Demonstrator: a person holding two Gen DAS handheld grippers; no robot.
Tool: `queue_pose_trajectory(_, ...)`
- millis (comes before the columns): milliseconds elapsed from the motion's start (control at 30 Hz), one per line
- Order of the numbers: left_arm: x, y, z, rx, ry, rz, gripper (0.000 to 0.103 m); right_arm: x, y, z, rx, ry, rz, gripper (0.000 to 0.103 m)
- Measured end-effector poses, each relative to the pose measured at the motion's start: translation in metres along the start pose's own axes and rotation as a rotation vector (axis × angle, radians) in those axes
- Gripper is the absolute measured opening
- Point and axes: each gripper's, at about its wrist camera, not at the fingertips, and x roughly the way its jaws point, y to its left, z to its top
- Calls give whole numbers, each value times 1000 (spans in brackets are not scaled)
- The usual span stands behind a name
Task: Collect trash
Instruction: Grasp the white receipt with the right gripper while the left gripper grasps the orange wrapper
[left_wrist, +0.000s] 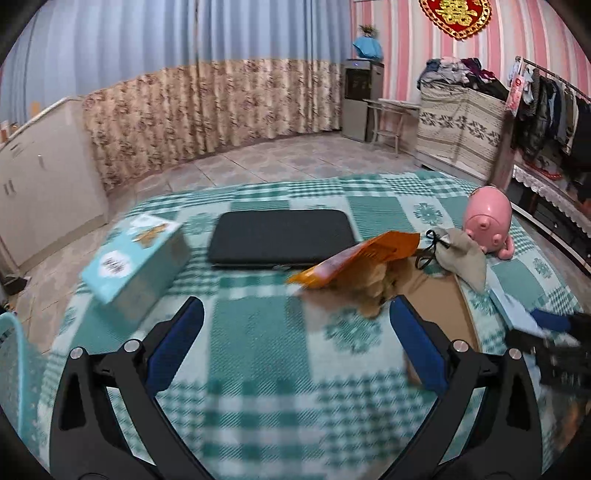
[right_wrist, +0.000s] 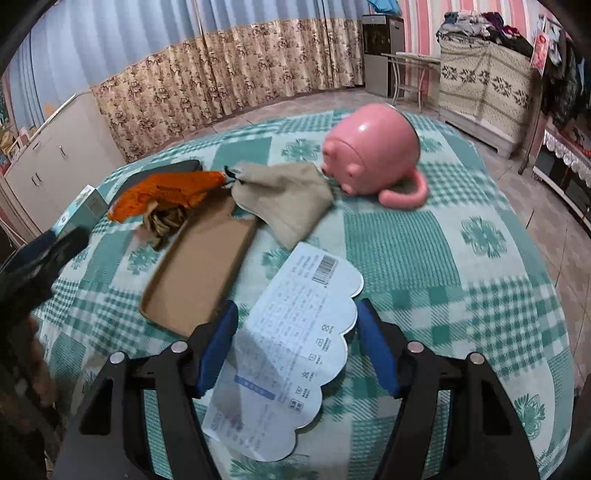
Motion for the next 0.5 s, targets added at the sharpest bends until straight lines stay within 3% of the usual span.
queue_pose_trajectory(133, 21, -7, 9, 14, 34, -40, 86, 3, -3, 0, -11, -1, 10, 66)
queue_pose_trajectory(333, 33, -5, 17, 30, 69, -98, 57, 10, -4, 1, -13, -2, 14, 66)
queue_pose_trajectory(400, 38, -5, 17, 30, 104, -130, 28, 10, -5, 1, -14, -3, 14, 66)
queue_pose_trajectory(500, 38, -6, 12, 35, 128, -154, 13, 7, -2, -1, -14, -5, 18, 66)
